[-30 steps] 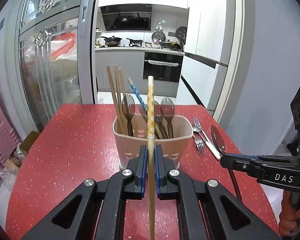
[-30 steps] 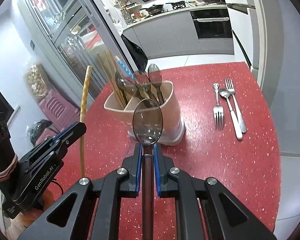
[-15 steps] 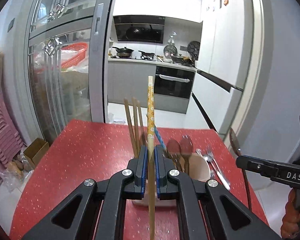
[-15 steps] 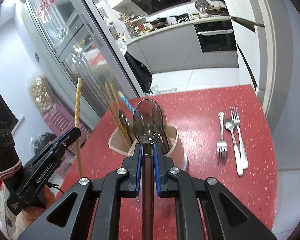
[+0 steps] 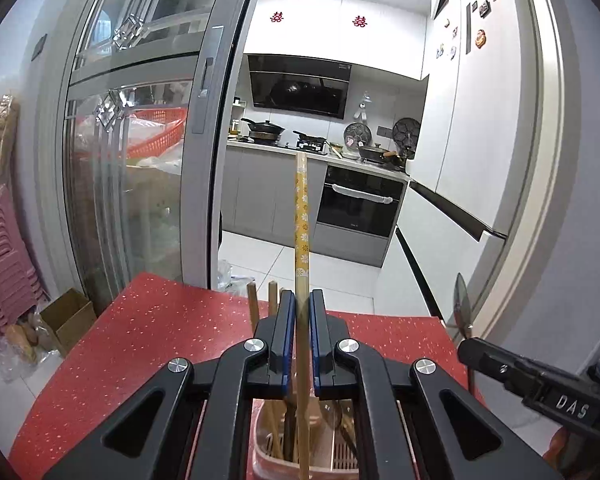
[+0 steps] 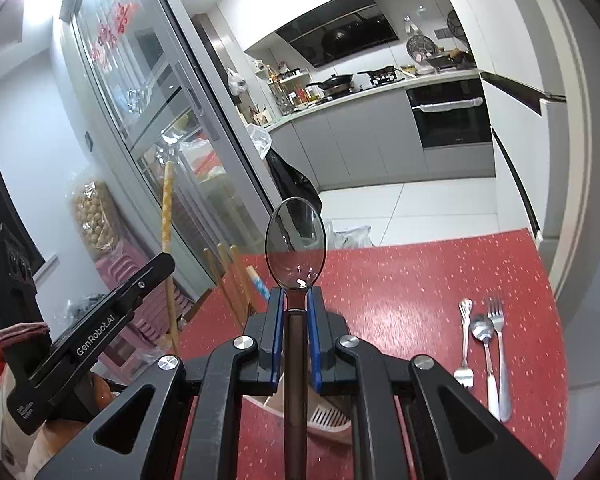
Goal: Organize utensils
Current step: 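Carry the spoon with the right tool while the left tool carries the chopstick into the beige holder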
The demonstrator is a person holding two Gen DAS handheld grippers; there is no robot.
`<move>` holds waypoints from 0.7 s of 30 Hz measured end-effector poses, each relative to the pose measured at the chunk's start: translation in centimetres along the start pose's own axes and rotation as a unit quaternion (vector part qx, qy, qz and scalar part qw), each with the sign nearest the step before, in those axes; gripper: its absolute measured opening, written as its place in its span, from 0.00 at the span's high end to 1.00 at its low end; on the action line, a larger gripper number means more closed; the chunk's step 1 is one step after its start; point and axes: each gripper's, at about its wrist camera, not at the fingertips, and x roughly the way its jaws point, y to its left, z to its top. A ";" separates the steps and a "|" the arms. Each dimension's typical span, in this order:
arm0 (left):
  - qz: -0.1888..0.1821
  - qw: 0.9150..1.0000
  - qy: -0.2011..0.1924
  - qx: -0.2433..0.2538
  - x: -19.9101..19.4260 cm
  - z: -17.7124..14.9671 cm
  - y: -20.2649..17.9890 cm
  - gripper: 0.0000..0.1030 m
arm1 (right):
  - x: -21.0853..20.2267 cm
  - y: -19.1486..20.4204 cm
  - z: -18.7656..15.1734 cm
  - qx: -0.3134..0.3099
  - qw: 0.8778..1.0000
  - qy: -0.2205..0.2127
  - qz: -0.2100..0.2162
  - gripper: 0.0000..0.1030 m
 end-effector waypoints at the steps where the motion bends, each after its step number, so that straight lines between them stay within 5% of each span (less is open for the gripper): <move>1: 0.001 1.000 -0.001 -0.003 0.3 0.1 0.0 0.70 | 0.5 0.0 0.1 -0.002 1.000 -0.003 0.001 0.88; 21: 0.012 0.999 -0.051 -0.013 4.1 -1.9 0.2 0.70 | 7.4 -2.4 -1.3 -0.024 0.999 -0.024 -0.010 0.88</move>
